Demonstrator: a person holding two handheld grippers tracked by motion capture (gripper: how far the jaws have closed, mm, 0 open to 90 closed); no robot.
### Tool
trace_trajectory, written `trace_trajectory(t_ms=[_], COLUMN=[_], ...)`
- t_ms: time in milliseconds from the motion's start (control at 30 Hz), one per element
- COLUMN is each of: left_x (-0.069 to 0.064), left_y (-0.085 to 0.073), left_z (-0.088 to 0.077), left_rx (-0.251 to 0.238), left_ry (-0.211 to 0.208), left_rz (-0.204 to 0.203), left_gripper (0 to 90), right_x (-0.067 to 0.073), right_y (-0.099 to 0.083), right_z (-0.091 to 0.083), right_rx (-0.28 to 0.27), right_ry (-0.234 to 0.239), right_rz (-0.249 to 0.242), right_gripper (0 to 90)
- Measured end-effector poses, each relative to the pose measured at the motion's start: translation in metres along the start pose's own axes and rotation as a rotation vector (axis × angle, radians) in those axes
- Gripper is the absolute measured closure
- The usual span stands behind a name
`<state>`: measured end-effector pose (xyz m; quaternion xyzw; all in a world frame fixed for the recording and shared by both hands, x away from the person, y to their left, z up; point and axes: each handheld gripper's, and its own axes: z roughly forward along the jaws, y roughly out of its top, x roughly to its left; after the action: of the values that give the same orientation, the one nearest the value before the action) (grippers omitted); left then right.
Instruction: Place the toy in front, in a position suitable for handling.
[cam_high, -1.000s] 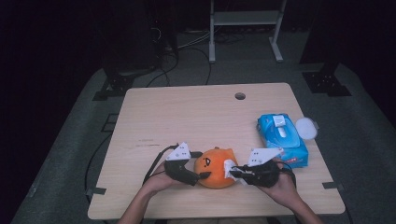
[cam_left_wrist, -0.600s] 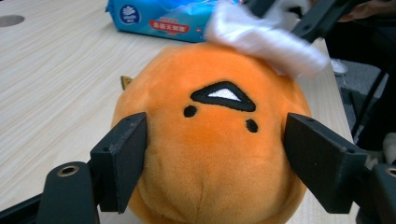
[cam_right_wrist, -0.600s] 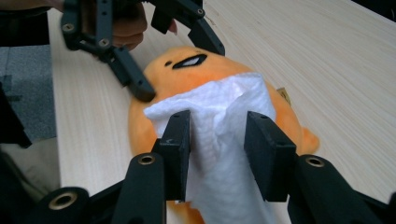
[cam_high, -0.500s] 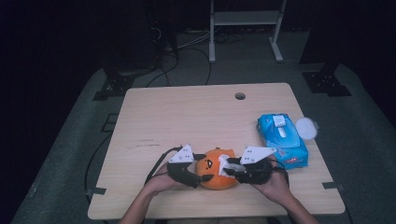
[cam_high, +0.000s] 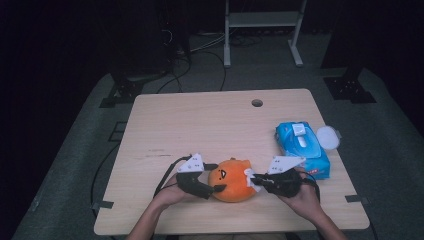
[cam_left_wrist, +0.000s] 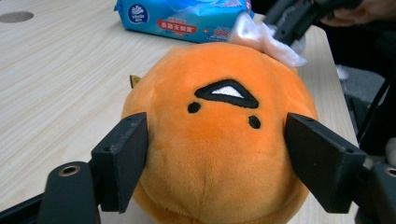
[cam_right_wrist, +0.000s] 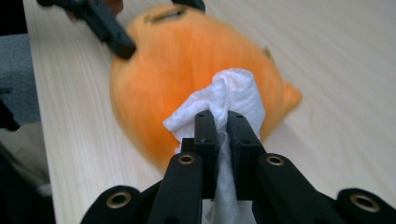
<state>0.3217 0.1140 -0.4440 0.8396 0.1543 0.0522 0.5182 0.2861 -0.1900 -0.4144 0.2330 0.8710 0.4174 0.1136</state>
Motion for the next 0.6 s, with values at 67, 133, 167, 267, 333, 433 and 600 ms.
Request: trace_trajectory(t_ms=[67, 133, 167, 267, 333, 433, 600], left_x=[0.0, 0.001, 0.002, 0.004, 0.005, 0.006, 0.001], left_y=[0.0, 0.001, 0.001, 0.0, 0.0, 0.004, 0.007], left_z=[0.002, 0.003, 0.004, 0.005, 0.004, 0.0, -0.003], left_rx=[-0.006, -0.009, -0.013, -0.03, -0.029, -0.032, -0.025], left_ry=[0.025, 0.035, 0.042, 0.067, 0.075, 0.085, 0.029], left_rz=[0.0, -0.006, -0.017, -0.061, -0.067, -0.095, -0.071], left_gripper=[27.6, 28.8, 29.4, 29.7, 29.8, 25.6, 19.5], right_x=[0.0, 0.003, 0.007, 0.021, 0.024, 0.012, 0.005], right_y=[-0.006, -0.004, -0.001, 0.01, 0.013, 0.007, 0.002], right_z=[-0.003, -0.003, -0.002, 0.003, 0.005, 0.002, 0.0], right_rx=[0.0, -0.007, -0.012, -0.031, -0.025, -0.039, -0.034], right_ry=[0.019, 0.022, 0.028, 0.055, 0.037, 0.026, -0.004], right_rz=[0.022, 0.009, -0.006, -0.051, -0.076, -0.024, 0.006], right_gripper=[83.4, 83.4, 83.4, 83.4, 83.3, 83.3, 83.3])
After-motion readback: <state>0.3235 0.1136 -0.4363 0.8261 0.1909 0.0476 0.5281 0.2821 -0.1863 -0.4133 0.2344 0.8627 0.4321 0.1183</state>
